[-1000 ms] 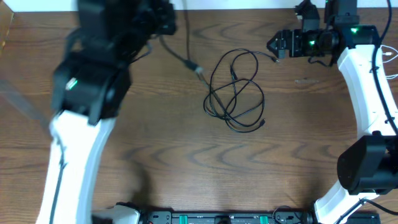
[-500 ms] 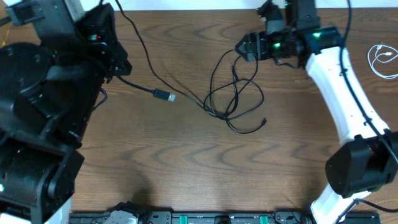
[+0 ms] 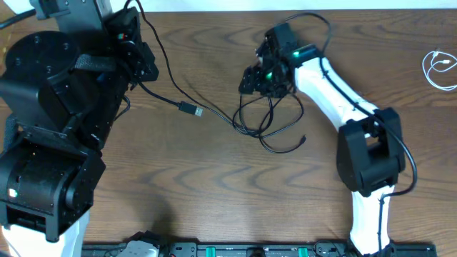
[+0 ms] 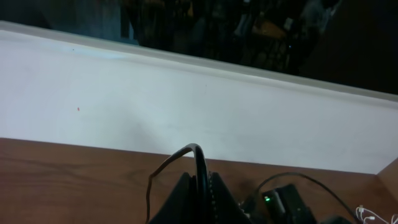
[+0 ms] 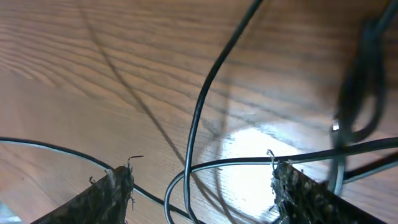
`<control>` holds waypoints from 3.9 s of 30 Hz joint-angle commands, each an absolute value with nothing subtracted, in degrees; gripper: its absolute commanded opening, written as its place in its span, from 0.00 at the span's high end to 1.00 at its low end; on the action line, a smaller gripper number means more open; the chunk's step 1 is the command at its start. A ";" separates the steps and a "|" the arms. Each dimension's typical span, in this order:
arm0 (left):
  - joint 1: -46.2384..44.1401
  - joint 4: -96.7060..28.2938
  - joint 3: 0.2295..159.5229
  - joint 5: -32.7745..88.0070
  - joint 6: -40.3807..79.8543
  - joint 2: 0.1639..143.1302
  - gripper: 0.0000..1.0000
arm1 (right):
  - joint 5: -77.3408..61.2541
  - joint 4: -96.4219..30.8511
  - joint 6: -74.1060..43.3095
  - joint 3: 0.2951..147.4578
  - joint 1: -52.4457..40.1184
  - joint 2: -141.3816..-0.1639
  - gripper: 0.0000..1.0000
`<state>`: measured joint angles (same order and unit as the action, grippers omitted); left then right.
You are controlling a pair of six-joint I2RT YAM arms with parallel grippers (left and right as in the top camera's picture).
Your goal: Untangle cables
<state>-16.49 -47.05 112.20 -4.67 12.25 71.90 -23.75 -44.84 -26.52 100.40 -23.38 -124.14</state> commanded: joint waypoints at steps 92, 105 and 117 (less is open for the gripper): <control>-16.03 -62.74 110.83 -11.00 18.61 86.35 0.92 | -29.74 -29.08 -20.51 97.78 -20.18 -119.68 0.96; -16.03 -64.25 110.83 -11.00 20.34 96.07 0.92 | -18.61 -49.69 -14.87 106.96 -14.11 -111.09 0.99; -16.03 -64.42 110.83 -10.96 21.78 98.26 0.92 | -16.56 -51.03 -13.65 106.45 -15.77 -117.62 0.71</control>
<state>-16.27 -64.16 111.02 -10.66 21.12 98.48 -17.80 -51.44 -14.13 107.04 -14.87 -115.15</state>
